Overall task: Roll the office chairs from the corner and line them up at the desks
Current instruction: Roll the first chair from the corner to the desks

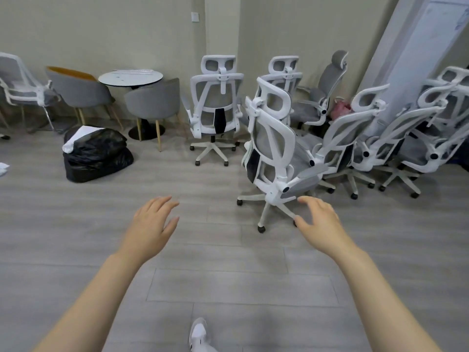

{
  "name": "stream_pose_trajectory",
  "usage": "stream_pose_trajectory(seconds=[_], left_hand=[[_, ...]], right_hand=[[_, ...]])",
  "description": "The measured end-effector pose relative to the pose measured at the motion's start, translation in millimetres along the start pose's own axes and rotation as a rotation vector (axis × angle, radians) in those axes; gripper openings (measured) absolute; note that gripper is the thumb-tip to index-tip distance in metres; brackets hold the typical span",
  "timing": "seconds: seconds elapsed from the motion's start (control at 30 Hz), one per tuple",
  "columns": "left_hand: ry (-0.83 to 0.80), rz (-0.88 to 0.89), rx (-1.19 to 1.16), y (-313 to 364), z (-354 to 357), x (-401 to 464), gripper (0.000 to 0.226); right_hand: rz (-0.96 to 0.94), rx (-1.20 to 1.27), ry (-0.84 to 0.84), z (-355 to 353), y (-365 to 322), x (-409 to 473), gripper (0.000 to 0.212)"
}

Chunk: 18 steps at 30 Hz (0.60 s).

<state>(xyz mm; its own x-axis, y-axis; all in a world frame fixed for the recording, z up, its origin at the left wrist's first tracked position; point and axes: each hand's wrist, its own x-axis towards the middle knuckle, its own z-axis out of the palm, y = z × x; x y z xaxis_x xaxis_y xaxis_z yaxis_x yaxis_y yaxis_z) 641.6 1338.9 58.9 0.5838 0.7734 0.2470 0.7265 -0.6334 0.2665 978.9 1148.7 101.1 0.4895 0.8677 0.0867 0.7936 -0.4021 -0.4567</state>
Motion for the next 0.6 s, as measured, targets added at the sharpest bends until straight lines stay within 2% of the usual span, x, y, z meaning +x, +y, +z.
stream_pose_trajectory(seconds=[0.23,0.37,0.43,0.6], left_hand=[[-0.051,0.064,-0.015,-72.3,10.0,198.8,0.063],[-0.016,0.101,0.035,-108.5,1.0,317.0,0.047],[0.006,0.130,0.039,-112.6,7.8,368.6,0.038],[0.003,0.220,0.005,-88.0,50.1,484.9,0.040]], right_hand=[[0.110,0.048,0.006,15.1,-20.0,180.7,0.046],[0.142,0.059,0.073,6.5,-28.0,264.2,0.045],[0.153,0.055,0.074,5.6,-25.0,300.0,0.046],[0.195,0.071,0.073,10.0,2.4,396.8,0.048]])
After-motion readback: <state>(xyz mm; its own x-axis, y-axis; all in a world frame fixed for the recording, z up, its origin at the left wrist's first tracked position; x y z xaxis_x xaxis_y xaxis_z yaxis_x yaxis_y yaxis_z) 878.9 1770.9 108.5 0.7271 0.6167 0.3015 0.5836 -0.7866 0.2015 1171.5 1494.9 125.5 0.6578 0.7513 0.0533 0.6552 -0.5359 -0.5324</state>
